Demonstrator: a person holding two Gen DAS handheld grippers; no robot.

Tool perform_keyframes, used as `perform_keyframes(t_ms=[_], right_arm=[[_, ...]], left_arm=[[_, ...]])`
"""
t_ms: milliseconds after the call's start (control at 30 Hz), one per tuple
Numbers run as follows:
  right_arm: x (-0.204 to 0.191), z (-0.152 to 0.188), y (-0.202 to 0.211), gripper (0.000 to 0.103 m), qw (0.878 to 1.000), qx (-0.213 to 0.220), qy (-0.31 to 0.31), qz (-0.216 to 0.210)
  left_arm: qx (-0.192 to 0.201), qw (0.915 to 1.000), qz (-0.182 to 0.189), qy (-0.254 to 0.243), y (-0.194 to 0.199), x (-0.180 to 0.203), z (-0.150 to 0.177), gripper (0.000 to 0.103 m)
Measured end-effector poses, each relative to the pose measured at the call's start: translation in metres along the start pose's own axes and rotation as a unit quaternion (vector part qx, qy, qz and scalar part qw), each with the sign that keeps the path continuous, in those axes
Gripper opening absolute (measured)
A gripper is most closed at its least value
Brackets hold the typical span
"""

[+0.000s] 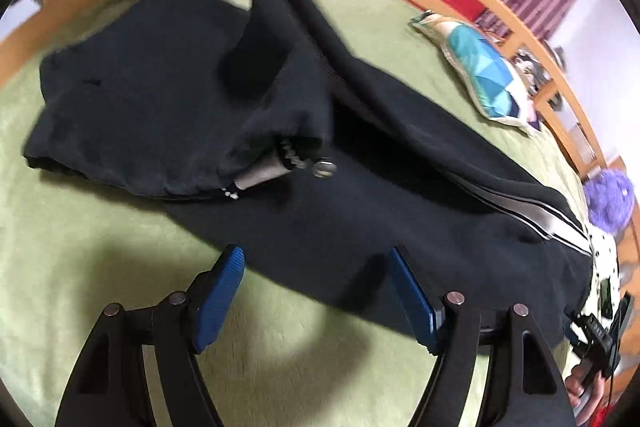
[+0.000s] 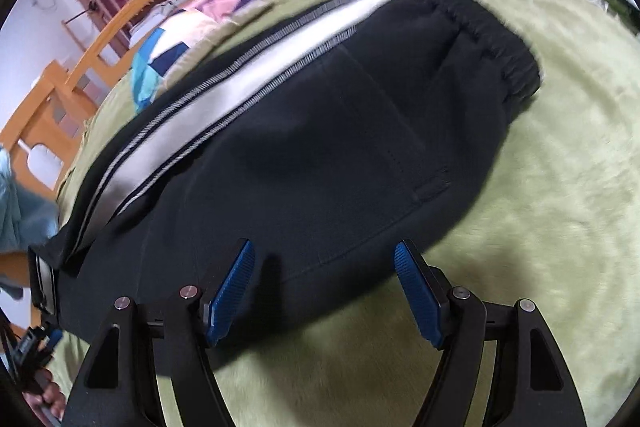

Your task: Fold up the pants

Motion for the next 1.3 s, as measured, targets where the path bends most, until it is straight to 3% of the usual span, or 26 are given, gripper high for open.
perform_keyframes(t_ms=[100,267,333,367,400,433,467,500,733,967,1167,1300], right_arm=[[-0.004,-0.008,-0.010,0.088,1.000,0.016,-0.006,-0.010],[-0.009,-0.027,-0.022,0.091,0.999,0.046,-0.028,0.003],[-0.014,-0.031,-0.026,0.087,0.998,0.050,-0.019,0.023],[-0.015,-0.032,-0.026,0.080,0.997,0.055,-0.006,0.046],[-0.015,-0.033,-0.025,0.041,0.995,0.063,0.006,0.071],[-0.015,-0.033,-0.023,0.026,0.996,0.067,0.011,0.066],[-0.014,-0.033,-0.020,0.022,0.996,0.067,0.004,0.052],[-0.011,-0.034,-0.015,0.019,0.997,0.072,-0.007,0.037],[-0.002,-0.015,0.039,0.014,0.995,0.094,-0.018,0.013],[0.038,0.037,0.110,0.014,0.996,0.085,-0.033,0.011],[0.088,0.107,0.176,0.014,0.996,0.076,-0.034,0.022],[0.109,0.142,0.203,0.018,0.997,0.068,-0.032,0.031]], left_arm=[[-0.006,0.9997,-0.002,0.022,-0.016,-0.008,-0.006,0.073],[0.001,0.9965,-0.001,0.083,-0.031,-0.017,-0.022,0.072],[0.005,0.9965,-0.015,0.082,-0.034,-0.014,-0.022,0.072],[0.012,0.9967,-0.033,0.074,-0.034,-0.012,-0.020,0.058],[0.015,0.9962,-0.055,0.066,-0.034,-0.013,-0.019,0.039],[0.020,0.9964,-0.058,0.059,-0.032,-0.012,-0.019,0.033],[0.023,0.9978,-0.039,0.050,-0.028,-0.009,-0.018,0.022],[0.022,0.9983,-0.029,0.045,-0.025,-0.008,-0.017,0.017],[0.025,0.9989,-0.007,0.038,0.020,-0.007,0.006,0.014],[-0.002,1.0000,0.002,0.005,0.080,-0.024,0.094,0.014],[-0.017,0.9995,0.019,-0.017,0.133,-0.035,0.172,0.015],[-0.019,0.9986,0.023,-0.044,0.146,-0.036,0.192,0.022]])
Point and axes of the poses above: each gripper's, at about its wrist camera, not at the fingertips, and y roughly against the way its jaws point, x to its right, z to its underside, the point moved 8 cm from there along -y, roughly the way its jaws point, and after that the axes turned 2 degrees about -z, right-handed, at the moved point
